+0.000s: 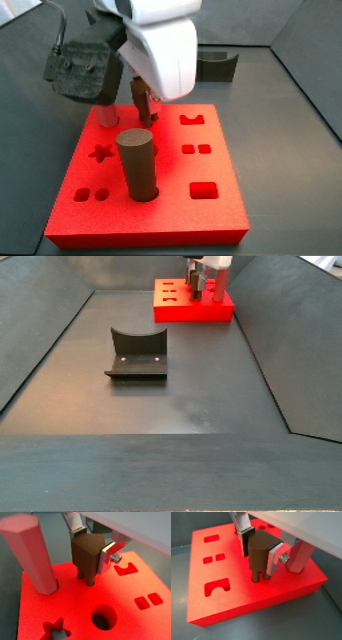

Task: Pick up the 3 prong object. Move up. Rotate the 3 prong object. Place the 3 prong object on the fixture. Regrasp the 3 prong object. Move to above the board. Insert the 3 prong object.
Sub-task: Insert the 3 prong object.

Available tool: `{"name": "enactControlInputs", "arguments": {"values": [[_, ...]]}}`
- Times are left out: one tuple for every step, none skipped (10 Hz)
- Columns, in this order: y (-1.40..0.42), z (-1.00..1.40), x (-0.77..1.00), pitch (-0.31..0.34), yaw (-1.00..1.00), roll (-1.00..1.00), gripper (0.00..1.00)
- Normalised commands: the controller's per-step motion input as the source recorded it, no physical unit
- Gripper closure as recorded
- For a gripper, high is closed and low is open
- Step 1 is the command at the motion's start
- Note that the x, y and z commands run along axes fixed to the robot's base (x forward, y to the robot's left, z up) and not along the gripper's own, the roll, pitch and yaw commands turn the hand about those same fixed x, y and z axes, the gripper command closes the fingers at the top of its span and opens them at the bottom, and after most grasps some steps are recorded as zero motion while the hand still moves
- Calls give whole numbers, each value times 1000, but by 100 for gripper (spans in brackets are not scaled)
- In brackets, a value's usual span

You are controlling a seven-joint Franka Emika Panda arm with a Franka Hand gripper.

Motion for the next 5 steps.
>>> {"name": "enactControlInputs", "arguments": {"values": [[0,-454,-3,-70,-49,19,100],[0,0,-66,-59,0,-10,100],[0,0,-49,0,0,0,100],[0,0,0,0,0,10,100],[0,0,0,0,0,0,100]]}}
